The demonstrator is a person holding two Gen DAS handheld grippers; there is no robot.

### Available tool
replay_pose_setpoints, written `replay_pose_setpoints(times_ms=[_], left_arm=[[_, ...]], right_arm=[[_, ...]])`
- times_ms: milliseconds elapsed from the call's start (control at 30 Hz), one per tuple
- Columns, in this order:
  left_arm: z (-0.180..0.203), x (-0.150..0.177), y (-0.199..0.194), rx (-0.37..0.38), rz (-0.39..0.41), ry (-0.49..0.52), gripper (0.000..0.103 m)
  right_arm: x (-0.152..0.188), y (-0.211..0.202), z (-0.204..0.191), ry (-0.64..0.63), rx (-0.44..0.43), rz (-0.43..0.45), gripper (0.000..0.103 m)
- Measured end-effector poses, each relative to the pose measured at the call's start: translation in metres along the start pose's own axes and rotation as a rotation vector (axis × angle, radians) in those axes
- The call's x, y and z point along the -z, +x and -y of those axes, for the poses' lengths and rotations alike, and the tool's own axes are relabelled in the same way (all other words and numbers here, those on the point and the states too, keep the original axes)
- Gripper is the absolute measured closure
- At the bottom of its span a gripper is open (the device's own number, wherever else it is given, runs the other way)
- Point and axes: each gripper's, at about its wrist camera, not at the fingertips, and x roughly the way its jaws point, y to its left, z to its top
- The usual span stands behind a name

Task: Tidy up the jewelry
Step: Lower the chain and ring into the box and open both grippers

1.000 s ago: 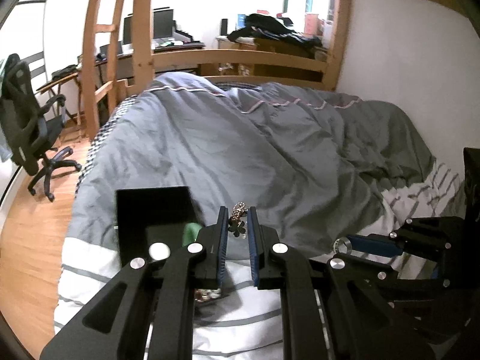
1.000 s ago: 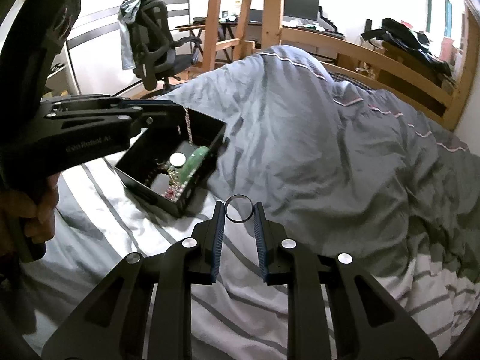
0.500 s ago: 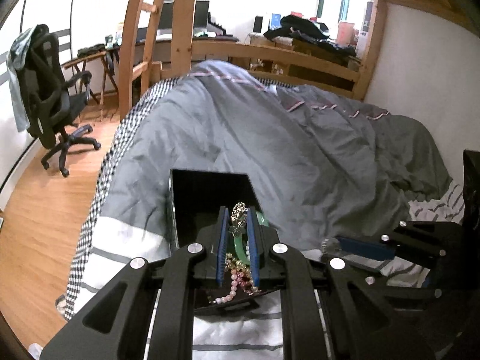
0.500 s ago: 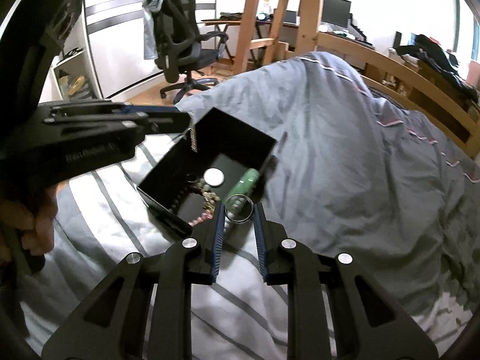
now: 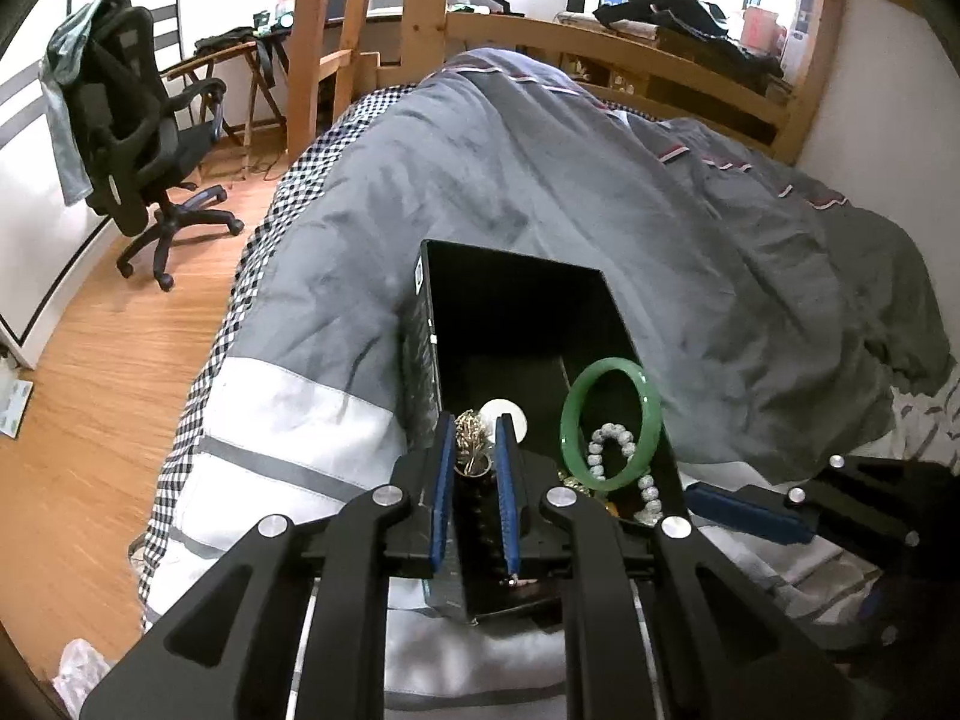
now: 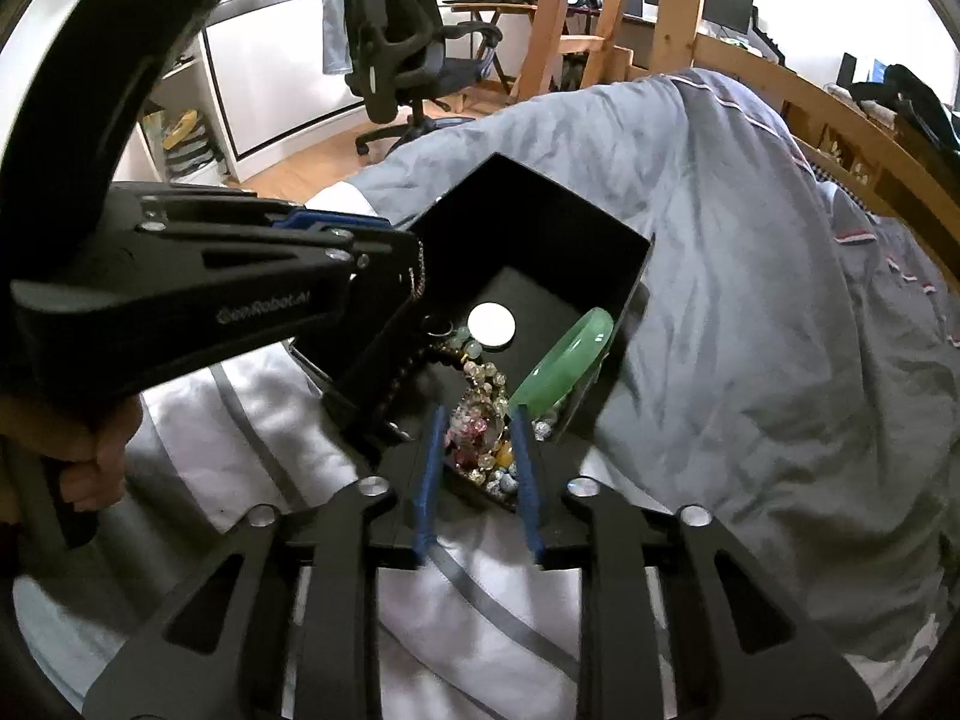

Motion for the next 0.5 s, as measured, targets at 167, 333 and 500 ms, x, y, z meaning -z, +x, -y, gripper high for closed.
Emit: replay_pose_setpoints(times_ms=[167,333,500], left_arm=[[0.001,0.0,-0.002,-0.007,0.019,-0.004,0.051],[-0.014,-0.003,-0.024,-0.048,0.13,-0.107,0.019],[-0.022,0.003,-0.043,-0.069,0.177,-0.194,0.006]], right_arm=[[0.0,-0.007,0.004,0.032,-0.002,0.033,0.031],[-0.005,-0.028,0.018,0.097,0.022,0.085,0.01],[-0.005,-0.048,0.02,0.091,0.024,0.093,0.005]])
